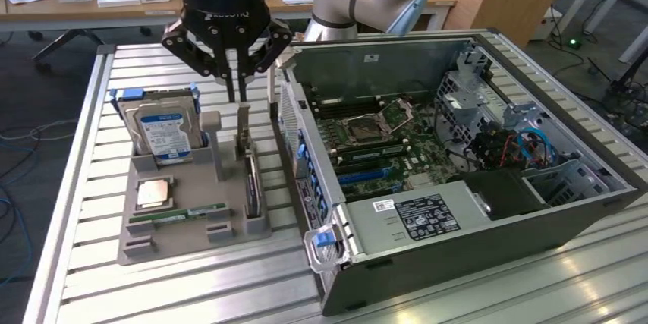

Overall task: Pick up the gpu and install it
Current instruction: 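Pick up the gpu and move the gpu toward the slot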

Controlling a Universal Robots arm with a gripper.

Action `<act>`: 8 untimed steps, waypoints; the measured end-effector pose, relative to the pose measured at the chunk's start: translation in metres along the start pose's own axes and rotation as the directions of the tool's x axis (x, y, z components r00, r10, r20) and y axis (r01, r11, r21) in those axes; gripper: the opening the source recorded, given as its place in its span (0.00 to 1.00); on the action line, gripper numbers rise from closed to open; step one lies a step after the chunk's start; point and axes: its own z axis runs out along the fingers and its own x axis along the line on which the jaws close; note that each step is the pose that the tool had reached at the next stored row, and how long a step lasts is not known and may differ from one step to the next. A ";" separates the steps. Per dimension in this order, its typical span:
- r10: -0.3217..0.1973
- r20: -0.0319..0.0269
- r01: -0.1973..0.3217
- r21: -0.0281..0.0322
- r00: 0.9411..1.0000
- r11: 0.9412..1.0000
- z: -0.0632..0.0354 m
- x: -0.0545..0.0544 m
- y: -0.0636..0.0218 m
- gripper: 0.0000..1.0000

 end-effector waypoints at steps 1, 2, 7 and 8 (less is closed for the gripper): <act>0.000 0.000 0.000 0.000 1.000 1.000 0.0000 0.000 0.0000 0.17; 0.000 0.000 0.000 0.000 1.000 1.000 0.0000 0.000 0.0000 0.24; 0.000 0.000 0.000 0.000 1.000 1.000 0.0000 0.000 0.0000 0.42; 0.000 0.000 0.000 0.000 1.000 1.000 0.0000 0.000 0.0000 0.42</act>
